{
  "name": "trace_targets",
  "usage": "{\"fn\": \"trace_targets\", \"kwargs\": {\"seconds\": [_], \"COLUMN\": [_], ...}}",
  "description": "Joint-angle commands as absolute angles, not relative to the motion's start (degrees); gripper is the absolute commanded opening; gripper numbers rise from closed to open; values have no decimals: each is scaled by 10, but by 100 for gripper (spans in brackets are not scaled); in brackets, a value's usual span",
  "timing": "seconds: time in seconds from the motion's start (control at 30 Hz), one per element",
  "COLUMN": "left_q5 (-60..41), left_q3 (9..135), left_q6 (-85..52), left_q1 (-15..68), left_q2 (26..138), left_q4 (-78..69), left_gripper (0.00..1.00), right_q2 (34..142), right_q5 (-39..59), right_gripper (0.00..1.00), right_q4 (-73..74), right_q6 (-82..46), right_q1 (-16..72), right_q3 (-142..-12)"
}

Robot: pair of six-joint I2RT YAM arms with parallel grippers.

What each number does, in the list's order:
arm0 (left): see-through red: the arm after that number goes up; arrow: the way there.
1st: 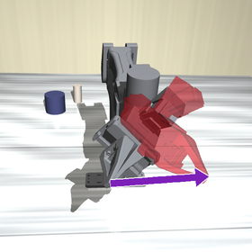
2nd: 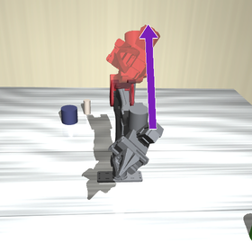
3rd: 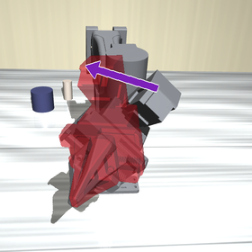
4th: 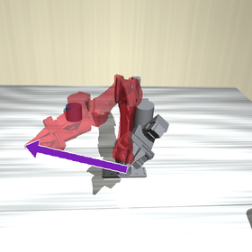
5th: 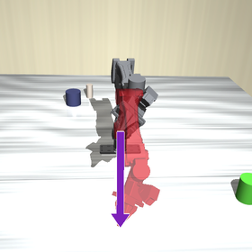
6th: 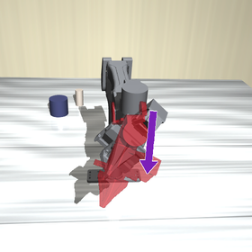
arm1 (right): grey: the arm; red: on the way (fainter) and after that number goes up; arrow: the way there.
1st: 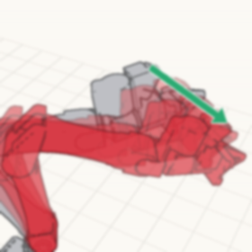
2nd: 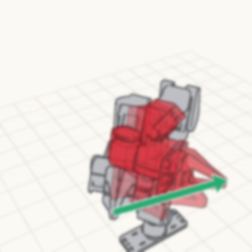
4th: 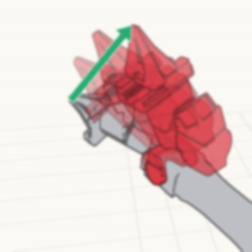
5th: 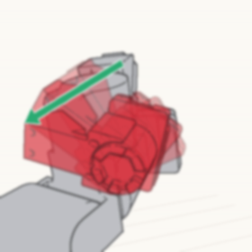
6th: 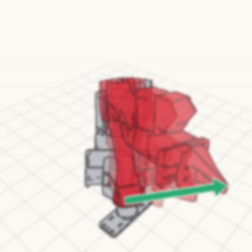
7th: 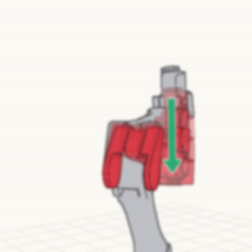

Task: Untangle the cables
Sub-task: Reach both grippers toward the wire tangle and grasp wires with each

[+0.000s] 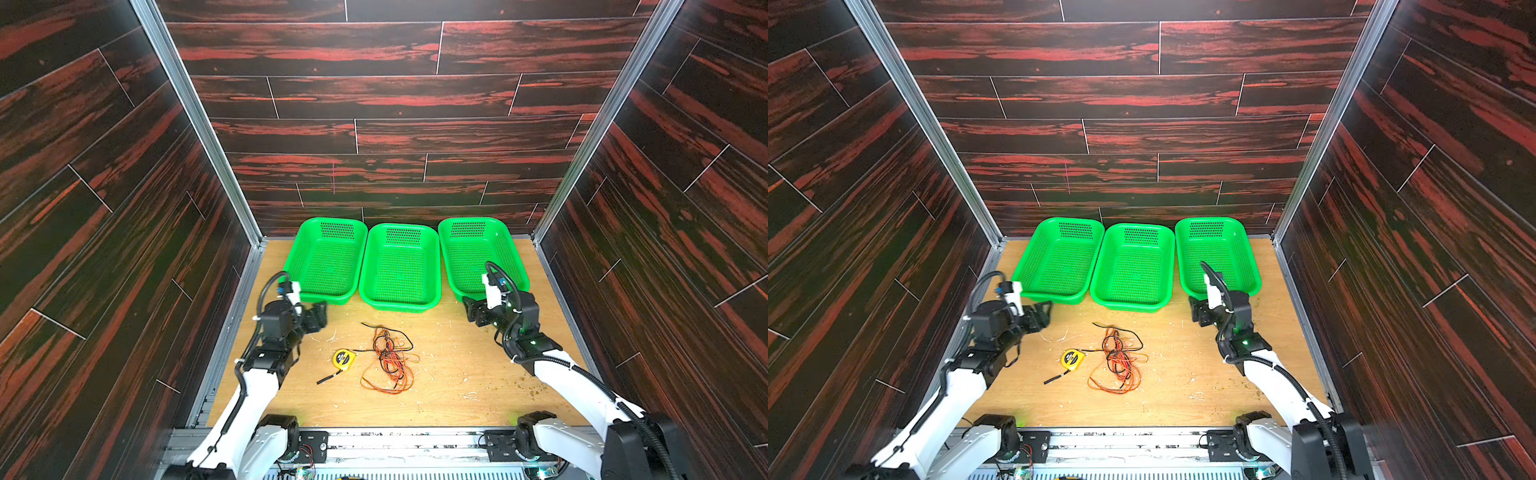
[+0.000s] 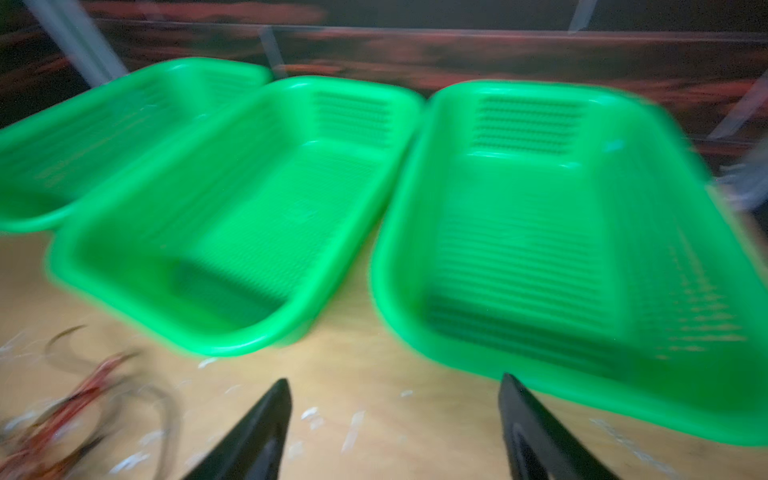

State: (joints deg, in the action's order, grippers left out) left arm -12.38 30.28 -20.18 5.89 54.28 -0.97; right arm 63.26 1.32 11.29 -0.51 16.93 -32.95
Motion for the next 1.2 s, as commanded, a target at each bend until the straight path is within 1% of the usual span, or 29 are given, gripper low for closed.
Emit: {"fn": "trace_targets", "kwargs": {"seconds": [0.0,0.17,0.23,0.3,0.37,0.5,0.63,0.8,0.87,1.07,1.17], "left_q5": [-190,-231,-246,-246,-243,-235,-212,-189,-185,-178,-178], "left_q3": [333,351,357,366,373,377,376,376,375,370,372], "left_q6": [-195,-177,-171,-163,-157,-155,-150,-143,-143,-143,-142], "left_q1": [96,150,166,186,199,215,219,219,219,220,220], "left_q2": [578,633,650,671,689,708,710,701,697,685,686], "left_q4": [4,-11,-17,-12,-7,-11,-8,0,1,3,4], "left_gripper": [75,74,74,74,74,74,74,74,75,75,76], "right_q2": [639,662,672,685,699,742,793,858,877,900,905], "right_q5": [97,163,211,263,293,334,338,315,302,278,284], "right_gripper": [74,68,63,59,58,51,48,44,41,27,14], "right_q4": [38,-4,-4,5,6,-16,-15,-4,0,-9,-18], "right_q6": [-4,-23,-36,-56,-69,-79,-80,-89,-89,-82,-76], "right_q1": [194,253,271,290,309,356,397,421,427,433,433], "right_q3": [-364,-393,-395,-395,-399,-426,-447,-466,-472,-481,-483]}}
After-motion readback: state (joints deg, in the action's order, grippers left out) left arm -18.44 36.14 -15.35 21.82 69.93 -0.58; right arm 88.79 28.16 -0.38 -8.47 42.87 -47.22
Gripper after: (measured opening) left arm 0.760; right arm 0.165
